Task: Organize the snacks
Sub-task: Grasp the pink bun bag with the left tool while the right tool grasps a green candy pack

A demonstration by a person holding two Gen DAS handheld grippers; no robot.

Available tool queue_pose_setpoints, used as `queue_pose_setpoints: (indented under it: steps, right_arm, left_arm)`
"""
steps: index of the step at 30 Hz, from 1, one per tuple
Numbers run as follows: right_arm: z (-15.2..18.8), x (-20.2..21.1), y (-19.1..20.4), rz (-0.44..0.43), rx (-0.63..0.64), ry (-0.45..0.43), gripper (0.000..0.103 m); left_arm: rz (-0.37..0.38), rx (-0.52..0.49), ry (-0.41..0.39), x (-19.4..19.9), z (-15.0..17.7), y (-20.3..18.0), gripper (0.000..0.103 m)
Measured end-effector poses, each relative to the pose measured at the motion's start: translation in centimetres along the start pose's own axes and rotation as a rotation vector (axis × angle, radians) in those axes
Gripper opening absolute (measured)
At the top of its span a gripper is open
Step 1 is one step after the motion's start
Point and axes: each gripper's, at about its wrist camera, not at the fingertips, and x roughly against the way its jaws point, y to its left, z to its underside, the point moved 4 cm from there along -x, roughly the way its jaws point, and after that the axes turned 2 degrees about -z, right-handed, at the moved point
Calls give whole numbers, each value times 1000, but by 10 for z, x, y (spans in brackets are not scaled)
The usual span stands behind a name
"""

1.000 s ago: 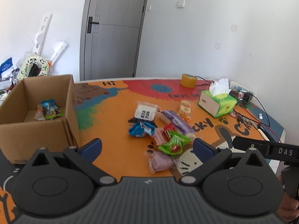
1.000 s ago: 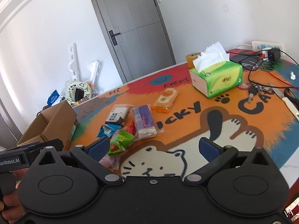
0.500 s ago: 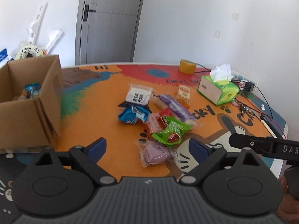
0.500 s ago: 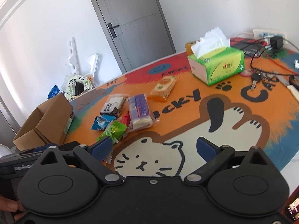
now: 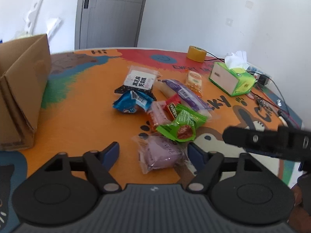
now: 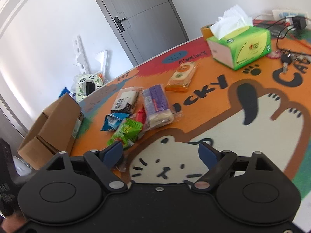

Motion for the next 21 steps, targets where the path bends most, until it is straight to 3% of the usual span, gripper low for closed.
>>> queue_pose_setpoints:
  steps: [4,5,13,21]
  right_arm:
    - [-2,-9,4,-37,-36,6,86]
    - [-2,-11,5,-40,-39,8,85]
    - [1,-29,18,-77,-51,34,78]
    - [1,-41,26,-83,-52,42,72]
  left_arm:
    - [23,16,-11,0,-1,3,45]
    - [28,22,-12,1,-1,4,43]
    - [60,50,-20,5,0,13,38]
    - [43,94,-17,15,2,34,37]
